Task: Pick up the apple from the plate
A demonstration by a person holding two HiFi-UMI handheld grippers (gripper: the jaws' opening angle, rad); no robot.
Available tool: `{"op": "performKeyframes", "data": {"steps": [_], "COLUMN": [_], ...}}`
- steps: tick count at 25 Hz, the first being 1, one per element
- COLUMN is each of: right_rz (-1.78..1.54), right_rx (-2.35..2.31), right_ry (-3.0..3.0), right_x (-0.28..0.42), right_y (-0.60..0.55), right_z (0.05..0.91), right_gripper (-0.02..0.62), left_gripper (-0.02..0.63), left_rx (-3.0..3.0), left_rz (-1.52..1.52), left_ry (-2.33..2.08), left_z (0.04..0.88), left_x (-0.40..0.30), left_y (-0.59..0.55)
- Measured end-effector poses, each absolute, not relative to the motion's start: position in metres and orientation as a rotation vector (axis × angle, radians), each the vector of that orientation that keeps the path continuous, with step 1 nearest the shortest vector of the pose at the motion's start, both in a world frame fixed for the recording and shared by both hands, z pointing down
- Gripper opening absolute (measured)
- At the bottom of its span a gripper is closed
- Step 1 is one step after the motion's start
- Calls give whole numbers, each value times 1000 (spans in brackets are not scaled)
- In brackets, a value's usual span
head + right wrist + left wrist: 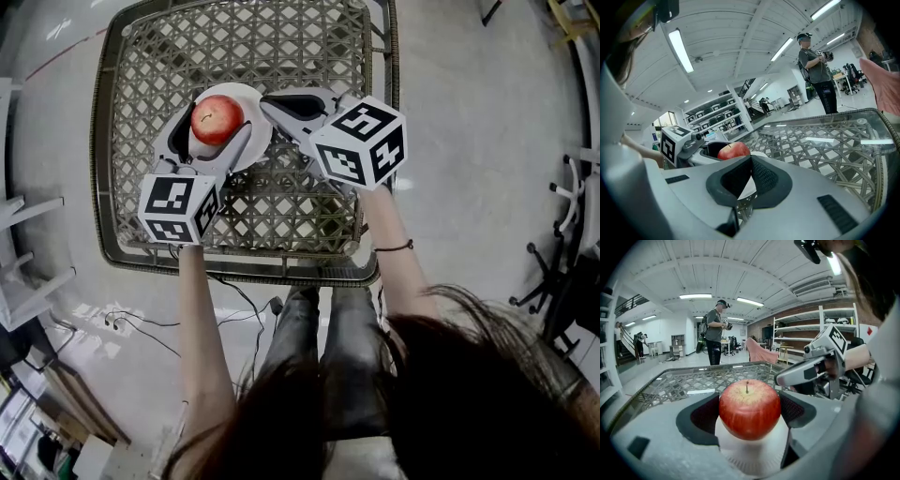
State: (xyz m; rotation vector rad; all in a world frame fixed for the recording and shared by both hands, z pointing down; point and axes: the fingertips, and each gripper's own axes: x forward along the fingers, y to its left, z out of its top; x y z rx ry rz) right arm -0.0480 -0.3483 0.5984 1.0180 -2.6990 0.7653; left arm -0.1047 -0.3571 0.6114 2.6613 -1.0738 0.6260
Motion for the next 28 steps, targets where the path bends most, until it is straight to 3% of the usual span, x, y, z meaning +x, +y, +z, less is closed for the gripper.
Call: {"op": "performKeyframes", "data": {"steps": [28], "right_rz": [796], "right_rx": [1053], "right_ry": [-2713], "right_x": [-48], "right_y": [-339], "right_z": [545], "right_gripper": [9], "left_gripper": [402], "left_rx": [2611], "left_rz": [525], "left_ry": [-1080], "left_z": [562], "left_x": [-103], "left_y": [-334]}}
